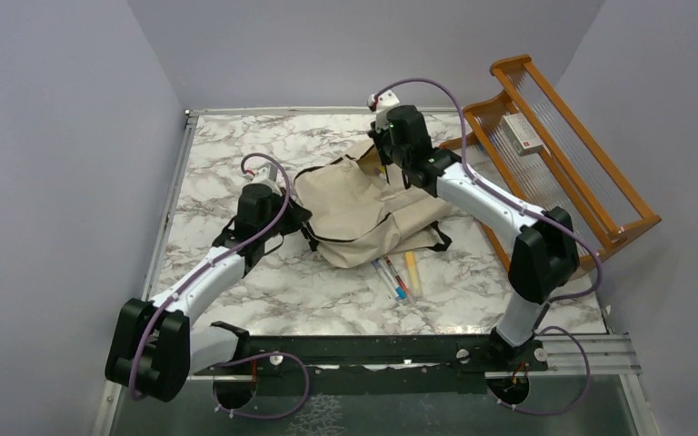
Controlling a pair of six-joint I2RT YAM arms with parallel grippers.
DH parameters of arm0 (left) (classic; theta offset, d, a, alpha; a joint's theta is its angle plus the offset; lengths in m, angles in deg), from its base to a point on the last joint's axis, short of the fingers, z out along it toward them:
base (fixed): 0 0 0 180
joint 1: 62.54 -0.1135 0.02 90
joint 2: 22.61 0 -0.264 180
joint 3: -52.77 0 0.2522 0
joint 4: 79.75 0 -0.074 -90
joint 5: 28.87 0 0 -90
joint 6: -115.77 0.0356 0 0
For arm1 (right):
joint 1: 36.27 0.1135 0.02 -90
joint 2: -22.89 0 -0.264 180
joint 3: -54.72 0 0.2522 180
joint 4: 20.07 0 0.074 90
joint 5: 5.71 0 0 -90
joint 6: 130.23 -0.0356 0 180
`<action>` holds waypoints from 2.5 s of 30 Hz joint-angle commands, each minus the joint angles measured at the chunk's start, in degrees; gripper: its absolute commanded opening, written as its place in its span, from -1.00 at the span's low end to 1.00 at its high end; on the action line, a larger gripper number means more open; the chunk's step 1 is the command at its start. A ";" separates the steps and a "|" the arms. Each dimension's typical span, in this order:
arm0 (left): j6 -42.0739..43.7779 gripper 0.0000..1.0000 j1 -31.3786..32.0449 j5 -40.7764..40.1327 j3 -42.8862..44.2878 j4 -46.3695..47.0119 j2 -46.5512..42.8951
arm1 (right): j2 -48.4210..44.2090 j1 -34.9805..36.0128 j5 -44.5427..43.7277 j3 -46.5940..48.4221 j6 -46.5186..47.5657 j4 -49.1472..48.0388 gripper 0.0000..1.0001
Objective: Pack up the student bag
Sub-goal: Adjust the student bag at the center of the board, then pick up the stationery from the center of the board.
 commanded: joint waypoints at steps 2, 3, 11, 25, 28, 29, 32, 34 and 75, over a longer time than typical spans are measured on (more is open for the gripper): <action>0.93 -1.00 0.24 -1.56 6.34 4.10 4.39 | 7.47 -0.50 -1.09 12.94 3.63 -2.62 -0.99; 1.47 -1.00 0.19 -1.79 6.79 3.92 4.79 | 8.26 -0.50 -1.24 13.87 4.13 -2.71 -0.99; 5.60 -1.00 -0.25 -8.90 5.24 4.14 -0.24 | 3.95 -0.53 -2.97 3.95 6.36 -7.18 -0.99; 1.70 -0.03 -0.22 -3.37 -0.48 -5.28 -8.43 | -3.18 -0.63 -3.13 -10.26 -2.16 -5.52 -0.99; -0.54 0.15 0.56 -3.20 -0.72 -8.53 -12.49 | -2.19 -0.83 -2.26 -8.36 -3.06 -5.96 -0.99; -1.60 0.18 1.29 -3.53 -0.78 -9.40 -13.73 | -1.58 -0.93 -1.71 -7.18 -3.36 -5.63 -0.99; -4.75 0.22 6.07 -7.18 -0.75 -12.44 -16.16 | 1.14 -1.03 -1.24 -2.30 -4.29 -3.22 -0.99; -6.72 0.22 10.90 -11.45 -0.70 -13.63 -16.83 | 2.33 -1.11 -1.25 -0.21 -4.42 -2.41 -0.99; -26.74 -0.13 50.35 -36.50 22.77 -22.66 29.95 | -5.48 -1.88 -1.62 -10.13 -8.53 -6.42 -0.99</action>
